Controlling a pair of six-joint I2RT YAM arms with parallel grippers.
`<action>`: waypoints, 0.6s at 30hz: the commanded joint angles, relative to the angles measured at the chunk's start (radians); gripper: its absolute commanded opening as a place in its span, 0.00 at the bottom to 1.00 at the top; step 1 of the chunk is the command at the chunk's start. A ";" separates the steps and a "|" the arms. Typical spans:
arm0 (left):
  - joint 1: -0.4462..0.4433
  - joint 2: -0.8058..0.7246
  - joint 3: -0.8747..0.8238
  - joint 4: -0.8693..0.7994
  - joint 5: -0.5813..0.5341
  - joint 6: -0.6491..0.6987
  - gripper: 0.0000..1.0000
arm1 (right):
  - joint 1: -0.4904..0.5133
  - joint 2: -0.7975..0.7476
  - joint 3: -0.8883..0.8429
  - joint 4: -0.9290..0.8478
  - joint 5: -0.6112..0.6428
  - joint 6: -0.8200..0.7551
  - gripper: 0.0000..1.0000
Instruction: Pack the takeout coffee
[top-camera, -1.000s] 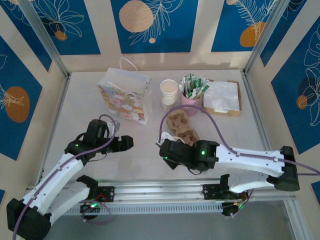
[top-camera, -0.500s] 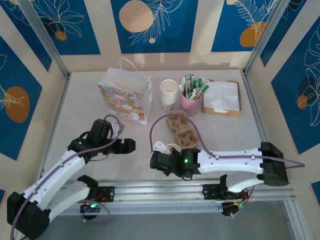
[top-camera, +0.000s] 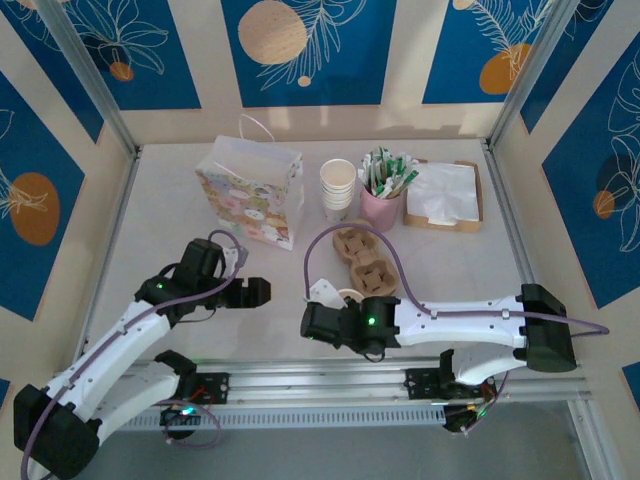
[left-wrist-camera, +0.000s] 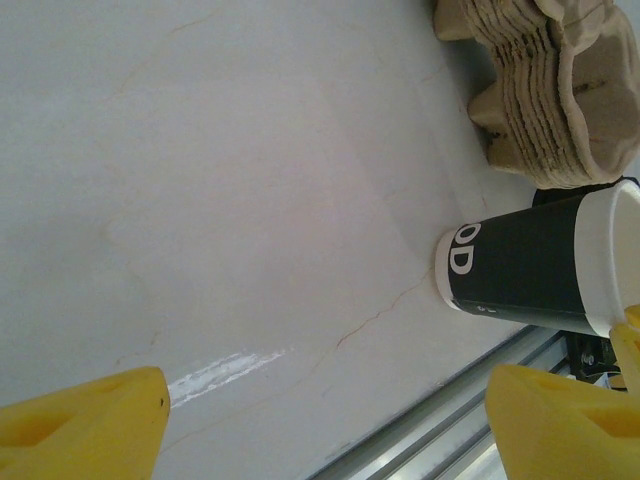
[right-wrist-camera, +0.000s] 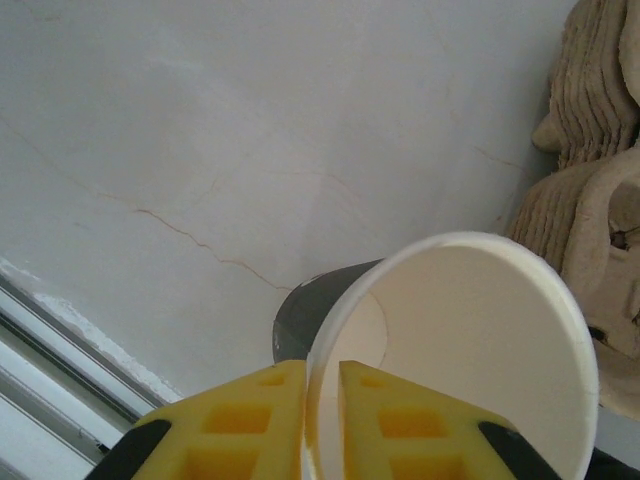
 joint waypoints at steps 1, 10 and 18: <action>-0.011 -0.022 0.005 -0.015 -0.013 0.014 0.83 | -0.009 -0.025 0.031 -0.022 0.019 0.040 0.19; -0.011 -0.014 0.006 -0.018 -0.010 0.014 0.83 | -0.015 -0.058 0.081 -0.006 0.017 -0.011 0.22; -0.011 -0.013 0.009 -0.023 -0.012 0.013 0.83 | -0.020 -0.141 0.105 0.004 0.052 0.042 0.25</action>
